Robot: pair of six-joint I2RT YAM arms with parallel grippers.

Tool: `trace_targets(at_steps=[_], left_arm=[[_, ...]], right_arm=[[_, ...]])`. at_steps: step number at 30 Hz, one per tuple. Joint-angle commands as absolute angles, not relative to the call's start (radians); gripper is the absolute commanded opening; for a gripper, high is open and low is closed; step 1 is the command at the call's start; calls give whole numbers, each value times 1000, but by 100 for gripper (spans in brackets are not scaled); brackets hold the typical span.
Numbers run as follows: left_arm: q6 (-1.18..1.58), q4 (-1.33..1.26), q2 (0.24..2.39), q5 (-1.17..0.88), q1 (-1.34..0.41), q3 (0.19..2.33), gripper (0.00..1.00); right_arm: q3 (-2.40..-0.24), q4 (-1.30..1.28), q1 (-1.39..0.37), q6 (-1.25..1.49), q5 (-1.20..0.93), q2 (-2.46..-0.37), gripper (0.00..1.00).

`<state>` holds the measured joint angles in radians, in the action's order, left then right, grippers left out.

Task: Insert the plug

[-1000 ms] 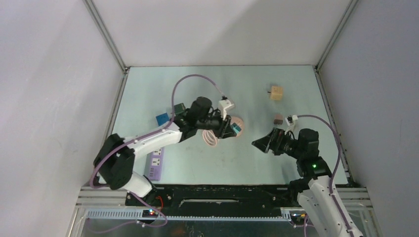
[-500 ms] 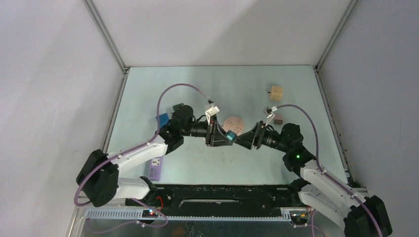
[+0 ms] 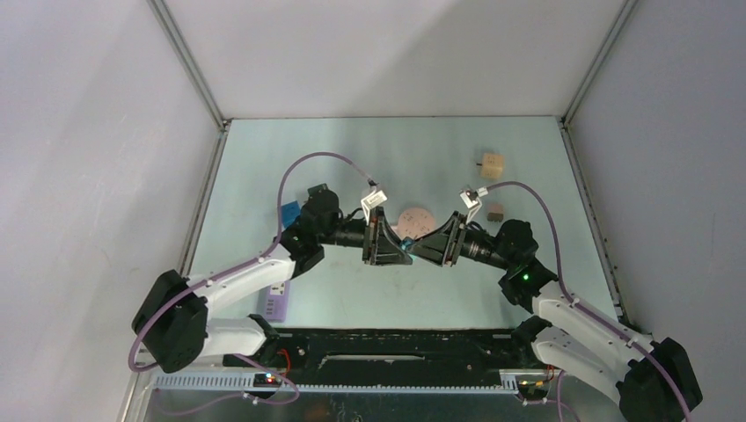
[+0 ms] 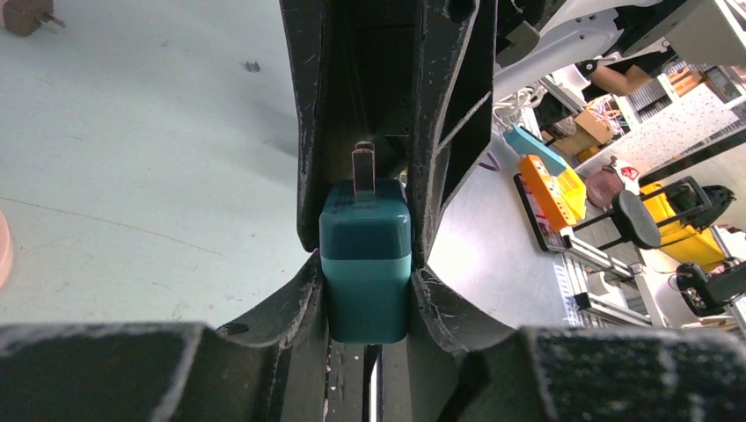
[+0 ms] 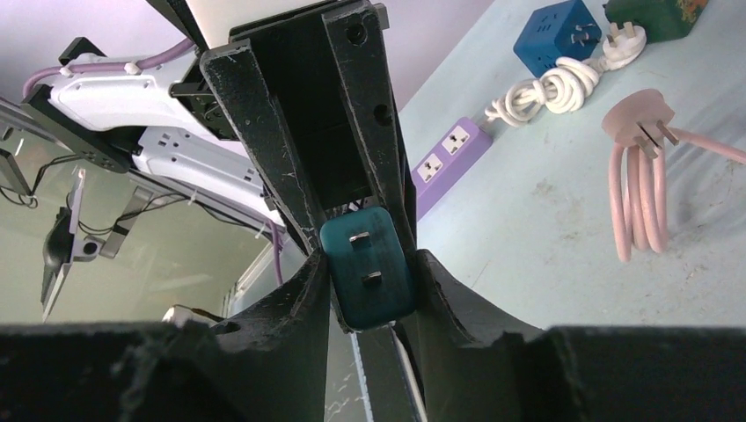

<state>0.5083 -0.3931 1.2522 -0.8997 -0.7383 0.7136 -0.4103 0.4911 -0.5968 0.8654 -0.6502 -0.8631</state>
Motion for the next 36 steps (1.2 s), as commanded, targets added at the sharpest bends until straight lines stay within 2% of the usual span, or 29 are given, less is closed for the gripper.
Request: trace_targets(at_steps=[1,4,6,8,10,16,22,27,34,36], left_arm=[[493,-455,1204,-861,-737,701,16],[462,-409,1172,-803,-731,691,53],[463,-402,1132,-738,-727,671,73],[480,-412,1085,-659,-723,646,85],[512,-429,1041,-590,-715,628,91],[722,-689,978,-520,-697,555,92],[1010,-1079,1062,-543,-698,538,90],[1182,-1348,1184,-553,-697,557,80],[1248,-1418,1291,-582,-700,588,72],[1254,-1422,1304,-591,-701,591,60]], right_arm=[[-449,471,-619,853,-626,-851,0],[-450,441,-618,840,-587,-814,0],[-450,418,-618,834,-536,-780,0],[-450,406,-618,832,-479,-745,0],[-450,408,-619,843,-425,-704,0],[-449,524,-658,864,-279,-642,0],[-449,702,-717,862,-191,-670,0],[-451,833,-752,860,-158,-723,0],[-465,848,-758,846,-142,-734,0],[-465,828,-758,839,-133,-729,0]])
